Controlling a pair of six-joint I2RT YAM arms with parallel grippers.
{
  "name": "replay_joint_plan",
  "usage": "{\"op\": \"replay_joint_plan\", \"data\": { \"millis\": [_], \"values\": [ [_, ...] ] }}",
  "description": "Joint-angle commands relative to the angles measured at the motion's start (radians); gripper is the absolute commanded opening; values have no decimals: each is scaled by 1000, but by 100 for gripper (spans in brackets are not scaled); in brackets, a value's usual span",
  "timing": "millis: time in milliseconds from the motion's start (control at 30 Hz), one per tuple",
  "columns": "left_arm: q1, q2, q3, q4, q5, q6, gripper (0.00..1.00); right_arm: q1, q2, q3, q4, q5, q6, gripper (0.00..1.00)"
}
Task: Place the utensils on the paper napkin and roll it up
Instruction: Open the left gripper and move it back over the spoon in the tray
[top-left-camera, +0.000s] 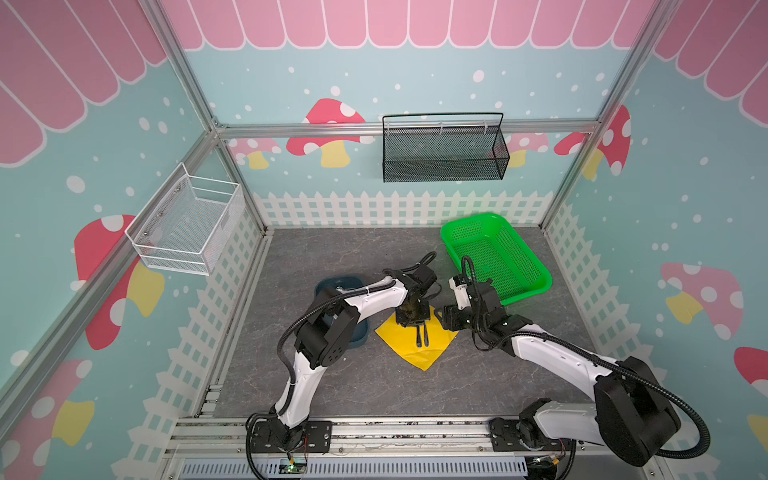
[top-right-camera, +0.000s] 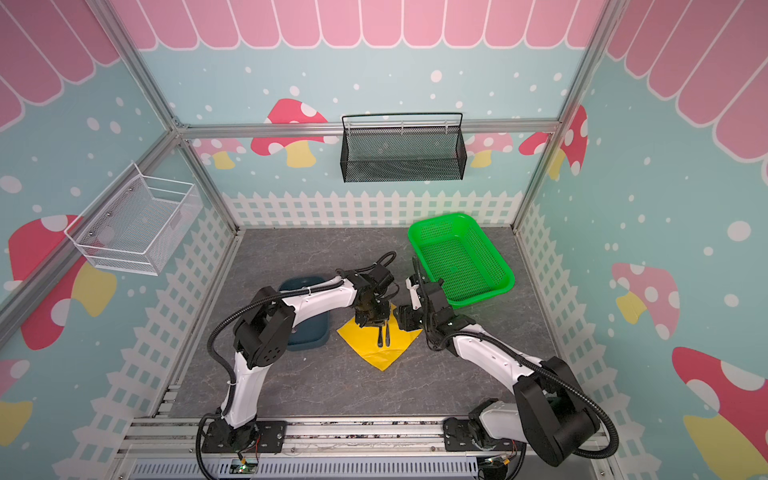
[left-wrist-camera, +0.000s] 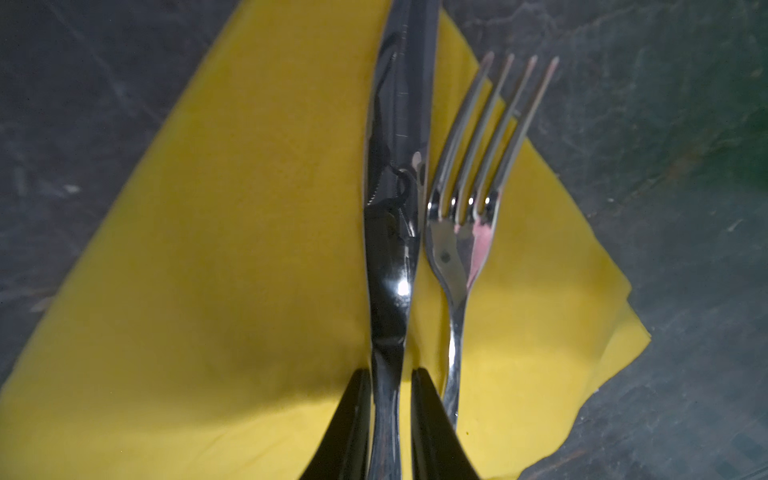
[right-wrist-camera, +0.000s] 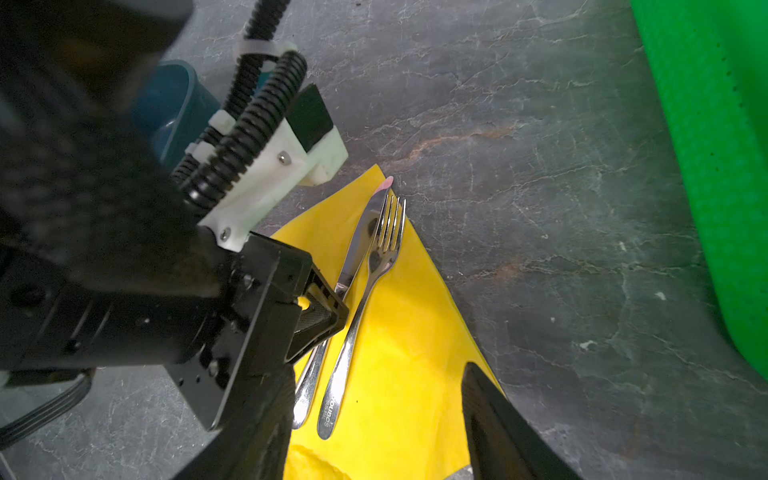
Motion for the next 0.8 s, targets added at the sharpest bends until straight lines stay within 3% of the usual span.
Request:
{"op": "replay_joint_plan", "data": {
  "millis": [0,267,467,767],
  "values": [
    [2,-49,-20,9,-12,-15,22,-7,6,2,19,-14,20,66],
    [6,-253,-126,64,-195,-22,25,-10,-41,-5,55,-22,27,66],
    [44,-429,-249,89,-313,6,25,-10,-70,-17,135,-148,18,66],
    [243,-618,-471,119,-285,75,29,-9,-6,19,266,-360,27,66]
  ]
}}
